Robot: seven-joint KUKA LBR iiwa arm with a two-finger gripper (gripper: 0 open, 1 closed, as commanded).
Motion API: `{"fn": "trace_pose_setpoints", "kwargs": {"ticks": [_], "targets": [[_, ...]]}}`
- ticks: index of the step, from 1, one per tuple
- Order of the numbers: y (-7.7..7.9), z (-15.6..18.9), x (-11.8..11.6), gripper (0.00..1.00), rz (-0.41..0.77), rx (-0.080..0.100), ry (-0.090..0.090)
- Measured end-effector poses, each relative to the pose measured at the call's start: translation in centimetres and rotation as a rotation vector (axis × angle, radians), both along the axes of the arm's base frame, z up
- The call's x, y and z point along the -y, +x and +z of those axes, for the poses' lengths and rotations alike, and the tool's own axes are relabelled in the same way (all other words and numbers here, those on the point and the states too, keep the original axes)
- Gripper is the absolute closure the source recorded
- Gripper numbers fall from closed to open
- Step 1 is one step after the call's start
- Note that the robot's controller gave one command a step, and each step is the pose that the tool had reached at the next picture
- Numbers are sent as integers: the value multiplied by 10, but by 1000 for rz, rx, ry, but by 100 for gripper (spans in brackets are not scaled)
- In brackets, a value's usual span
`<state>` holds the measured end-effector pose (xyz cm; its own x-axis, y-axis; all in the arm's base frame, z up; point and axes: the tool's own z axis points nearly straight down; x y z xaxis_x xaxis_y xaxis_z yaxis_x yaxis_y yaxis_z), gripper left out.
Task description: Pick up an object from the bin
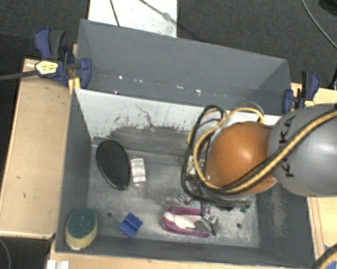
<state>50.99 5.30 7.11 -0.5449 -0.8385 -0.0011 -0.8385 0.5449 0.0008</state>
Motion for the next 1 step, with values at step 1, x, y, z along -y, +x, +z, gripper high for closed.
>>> {"fn": "trace_pose_setpoints", "kwargs": {"ticks": [1], "targets": [[86, 12, -30, 0, -79, 8, 2]]}}
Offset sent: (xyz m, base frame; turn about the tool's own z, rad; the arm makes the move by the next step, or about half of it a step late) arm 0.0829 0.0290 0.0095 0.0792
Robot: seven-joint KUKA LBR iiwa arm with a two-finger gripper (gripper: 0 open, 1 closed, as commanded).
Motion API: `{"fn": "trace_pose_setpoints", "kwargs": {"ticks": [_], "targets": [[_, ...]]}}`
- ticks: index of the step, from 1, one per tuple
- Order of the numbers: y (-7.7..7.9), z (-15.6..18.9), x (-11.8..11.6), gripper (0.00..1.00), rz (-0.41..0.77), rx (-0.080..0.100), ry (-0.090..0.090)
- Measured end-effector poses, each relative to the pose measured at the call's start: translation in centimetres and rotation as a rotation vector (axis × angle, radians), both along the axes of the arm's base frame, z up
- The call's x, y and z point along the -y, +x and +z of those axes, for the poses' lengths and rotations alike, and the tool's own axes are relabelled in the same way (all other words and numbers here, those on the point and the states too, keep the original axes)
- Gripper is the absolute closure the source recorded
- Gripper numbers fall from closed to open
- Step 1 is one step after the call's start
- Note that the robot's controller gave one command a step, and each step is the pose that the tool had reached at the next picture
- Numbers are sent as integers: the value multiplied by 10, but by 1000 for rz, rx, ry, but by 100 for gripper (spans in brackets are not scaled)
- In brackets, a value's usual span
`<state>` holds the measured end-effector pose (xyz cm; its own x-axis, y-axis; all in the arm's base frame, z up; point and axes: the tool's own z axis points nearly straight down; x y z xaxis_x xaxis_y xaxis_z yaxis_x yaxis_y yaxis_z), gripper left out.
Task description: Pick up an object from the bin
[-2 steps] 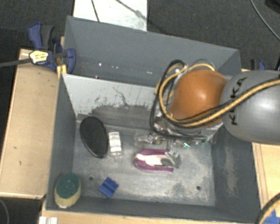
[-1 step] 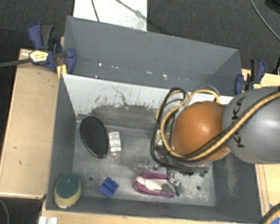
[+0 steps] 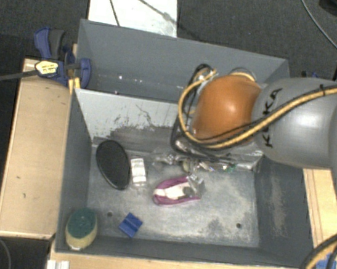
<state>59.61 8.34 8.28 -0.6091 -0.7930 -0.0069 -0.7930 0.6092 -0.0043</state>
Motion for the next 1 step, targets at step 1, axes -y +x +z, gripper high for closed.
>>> {"fn": "trace_pose_setpoints", "kwargs": {"ticks": [1], "targets": [[-51, -11, -1, 0, 14, -8, -2]]}}
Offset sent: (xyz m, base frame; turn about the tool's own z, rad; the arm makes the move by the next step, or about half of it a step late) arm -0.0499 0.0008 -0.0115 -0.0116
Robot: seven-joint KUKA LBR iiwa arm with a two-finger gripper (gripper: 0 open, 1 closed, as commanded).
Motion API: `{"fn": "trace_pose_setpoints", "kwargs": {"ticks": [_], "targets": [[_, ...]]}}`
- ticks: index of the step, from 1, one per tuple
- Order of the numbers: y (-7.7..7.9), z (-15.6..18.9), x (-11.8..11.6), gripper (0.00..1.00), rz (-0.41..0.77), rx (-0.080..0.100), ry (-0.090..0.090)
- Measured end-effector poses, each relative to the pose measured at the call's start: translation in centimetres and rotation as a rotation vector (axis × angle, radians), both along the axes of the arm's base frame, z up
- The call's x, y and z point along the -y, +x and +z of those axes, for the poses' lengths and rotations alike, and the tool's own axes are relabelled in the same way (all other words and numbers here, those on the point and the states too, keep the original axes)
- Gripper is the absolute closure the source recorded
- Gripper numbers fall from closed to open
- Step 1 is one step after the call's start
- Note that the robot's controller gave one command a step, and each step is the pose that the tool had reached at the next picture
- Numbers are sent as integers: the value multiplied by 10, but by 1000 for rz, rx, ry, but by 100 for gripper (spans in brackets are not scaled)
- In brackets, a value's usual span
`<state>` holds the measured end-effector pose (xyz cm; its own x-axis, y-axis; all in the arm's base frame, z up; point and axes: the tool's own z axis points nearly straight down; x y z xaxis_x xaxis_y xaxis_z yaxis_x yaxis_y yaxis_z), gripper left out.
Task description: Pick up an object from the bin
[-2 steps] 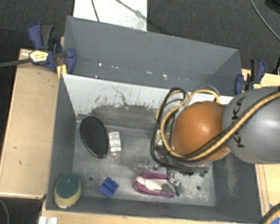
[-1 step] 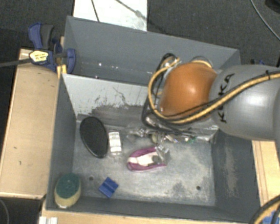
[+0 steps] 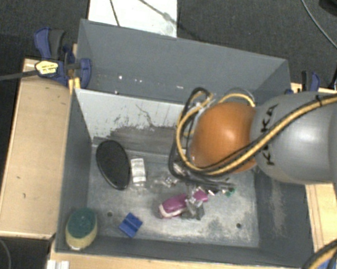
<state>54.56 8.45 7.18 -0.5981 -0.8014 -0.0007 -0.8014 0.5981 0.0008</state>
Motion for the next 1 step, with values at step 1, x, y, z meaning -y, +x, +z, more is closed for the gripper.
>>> {"fn": "trace_pose_setpoints", "kwargs": {"ticks": [1], "targets": [[1, 0, 0, 100, -2, 2, 0]]}}
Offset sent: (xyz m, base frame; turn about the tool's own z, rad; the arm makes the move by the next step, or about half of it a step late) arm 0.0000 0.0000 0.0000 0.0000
